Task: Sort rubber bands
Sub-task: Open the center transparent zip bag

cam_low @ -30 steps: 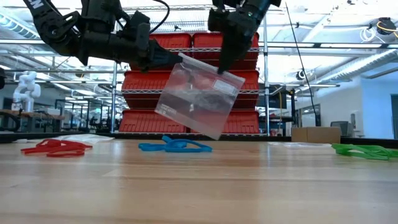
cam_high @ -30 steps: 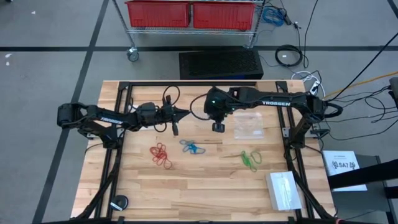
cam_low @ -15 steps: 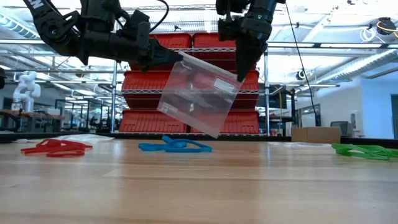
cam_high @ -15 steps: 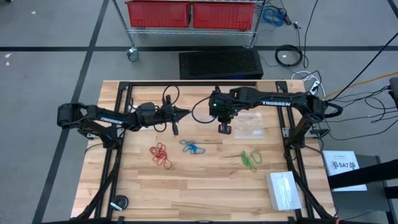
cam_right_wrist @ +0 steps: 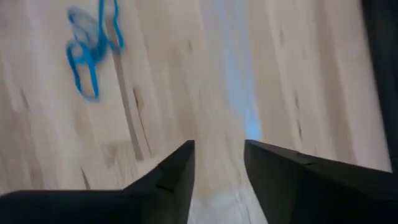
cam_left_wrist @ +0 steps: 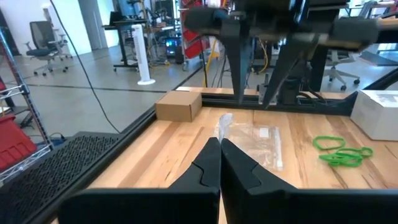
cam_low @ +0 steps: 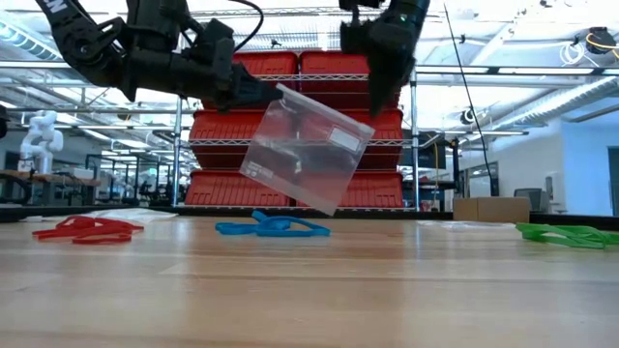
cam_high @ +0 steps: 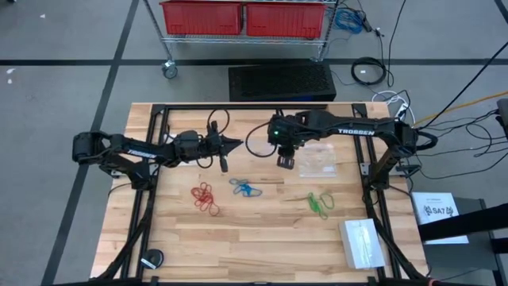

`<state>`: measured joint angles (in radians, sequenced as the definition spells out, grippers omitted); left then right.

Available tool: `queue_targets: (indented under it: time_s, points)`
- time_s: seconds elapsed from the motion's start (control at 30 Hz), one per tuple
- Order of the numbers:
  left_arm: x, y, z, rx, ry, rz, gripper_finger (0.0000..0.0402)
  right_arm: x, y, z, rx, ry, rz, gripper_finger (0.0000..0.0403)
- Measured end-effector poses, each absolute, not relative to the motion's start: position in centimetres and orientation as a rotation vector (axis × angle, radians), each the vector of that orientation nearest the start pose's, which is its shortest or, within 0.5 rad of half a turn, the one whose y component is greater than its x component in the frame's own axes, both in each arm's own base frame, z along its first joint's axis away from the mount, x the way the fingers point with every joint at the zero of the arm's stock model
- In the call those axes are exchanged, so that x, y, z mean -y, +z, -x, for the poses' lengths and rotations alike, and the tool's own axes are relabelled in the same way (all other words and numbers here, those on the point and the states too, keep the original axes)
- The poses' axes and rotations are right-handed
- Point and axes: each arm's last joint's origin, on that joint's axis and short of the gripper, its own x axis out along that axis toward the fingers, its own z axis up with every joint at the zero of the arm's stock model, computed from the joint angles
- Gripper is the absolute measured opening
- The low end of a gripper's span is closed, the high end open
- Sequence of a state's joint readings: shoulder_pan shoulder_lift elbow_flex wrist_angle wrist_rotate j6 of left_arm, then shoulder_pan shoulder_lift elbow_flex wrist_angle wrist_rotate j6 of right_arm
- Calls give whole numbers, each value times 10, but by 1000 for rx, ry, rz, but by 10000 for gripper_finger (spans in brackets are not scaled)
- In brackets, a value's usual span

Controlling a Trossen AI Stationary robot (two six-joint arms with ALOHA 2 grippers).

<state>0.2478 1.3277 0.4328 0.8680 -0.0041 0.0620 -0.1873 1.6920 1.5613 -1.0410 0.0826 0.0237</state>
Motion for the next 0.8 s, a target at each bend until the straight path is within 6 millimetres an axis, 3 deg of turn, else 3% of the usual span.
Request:
queue_targets:
  time_s: [0.1,0.2,0.43,0.8]
  points:
    - [-63,203,-245,-39,246,-62,0,65,319,-343,-1054,-250,-68,145]
    - [-62,203,-245,-38,231,-61,0,63,327,-352,-942,-242,-46,127]
    - [-64,203,-245,-39,234,-61,0,60,319,-366,-916,-208,47,11]
    - [-63,203,-245,-38,225,-61,0,63,307,-374,-953,-215,90,1]
